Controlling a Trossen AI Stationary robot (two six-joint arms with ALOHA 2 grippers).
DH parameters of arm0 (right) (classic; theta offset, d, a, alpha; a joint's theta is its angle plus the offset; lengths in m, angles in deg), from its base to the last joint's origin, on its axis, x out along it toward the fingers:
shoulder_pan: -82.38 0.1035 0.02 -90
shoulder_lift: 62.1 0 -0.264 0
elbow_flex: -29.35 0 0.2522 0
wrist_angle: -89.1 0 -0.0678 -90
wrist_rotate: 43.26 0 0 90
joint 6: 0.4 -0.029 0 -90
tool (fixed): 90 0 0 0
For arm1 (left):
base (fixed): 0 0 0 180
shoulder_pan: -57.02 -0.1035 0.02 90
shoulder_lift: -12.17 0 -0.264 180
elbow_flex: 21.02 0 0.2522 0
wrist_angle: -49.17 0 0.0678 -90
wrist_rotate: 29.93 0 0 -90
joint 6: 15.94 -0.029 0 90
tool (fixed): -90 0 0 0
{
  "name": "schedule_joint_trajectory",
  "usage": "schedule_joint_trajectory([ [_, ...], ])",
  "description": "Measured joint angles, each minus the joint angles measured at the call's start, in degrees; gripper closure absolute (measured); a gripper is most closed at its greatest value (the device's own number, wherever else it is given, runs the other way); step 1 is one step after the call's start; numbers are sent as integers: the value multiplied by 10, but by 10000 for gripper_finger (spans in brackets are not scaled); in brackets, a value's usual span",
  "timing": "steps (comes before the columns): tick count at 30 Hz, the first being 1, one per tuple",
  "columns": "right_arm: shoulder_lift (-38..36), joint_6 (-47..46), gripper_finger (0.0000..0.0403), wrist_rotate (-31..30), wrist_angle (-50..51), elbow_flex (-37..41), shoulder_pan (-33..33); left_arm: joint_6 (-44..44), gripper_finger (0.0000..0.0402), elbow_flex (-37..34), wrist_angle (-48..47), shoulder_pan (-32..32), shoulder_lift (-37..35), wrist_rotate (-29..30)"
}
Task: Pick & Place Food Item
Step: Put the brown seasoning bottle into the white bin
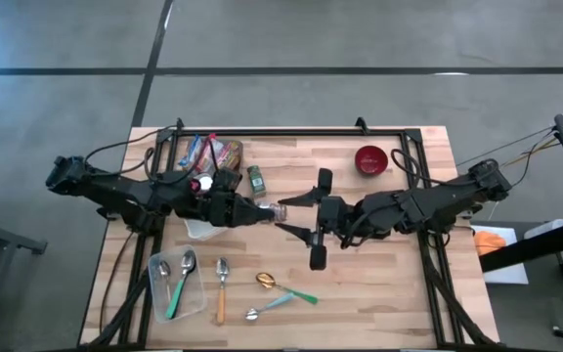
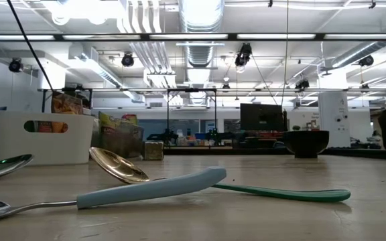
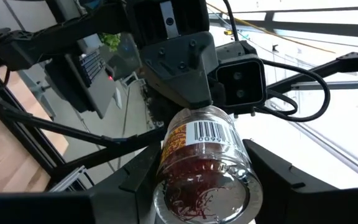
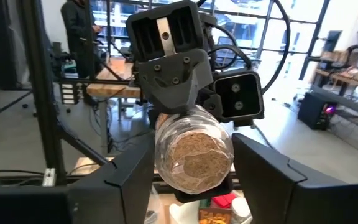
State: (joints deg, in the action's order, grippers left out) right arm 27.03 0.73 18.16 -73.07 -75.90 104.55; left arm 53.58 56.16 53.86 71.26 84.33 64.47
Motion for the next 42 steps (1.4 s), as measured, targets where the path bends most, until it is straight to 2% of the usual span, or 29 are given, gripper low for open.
schedule_joint_trajectory([
  [5, 0, -7, 190, 3, 0, 0, -1, 4, 224, 0, 0, 0, 0, -2],
  [10, 0, -7, 239, 2, 0, 0, -2, 6, 224, 0, 1, 0, 0, -2],
  [20, 0, -9, 239, 3, 0, 0, -1, 9, 223, 0, 1, 0, 0, -2],
  [28, 1, -30, 239, 39, 2, 1, 0, -7, 119, 1, 3, -1, -1, -14],
  [33, 0, -70, 239, 50, 13, 1, 0, -69, 91, 1, -2, -1, -3, -74],
  [35, -2, -107, 239, 55, 27, 1, 0, -118, 89, 2, -32, -2, -8, -108],
  [37, -10, -157, 239, 55, 70, -4, 0, -159, 88, 13, -108, -2, -18, -123],
  [42, -10, -303, 239, 80, 238, -72, -11, -256, 88, 83, -407, -2, -28, -103],
])
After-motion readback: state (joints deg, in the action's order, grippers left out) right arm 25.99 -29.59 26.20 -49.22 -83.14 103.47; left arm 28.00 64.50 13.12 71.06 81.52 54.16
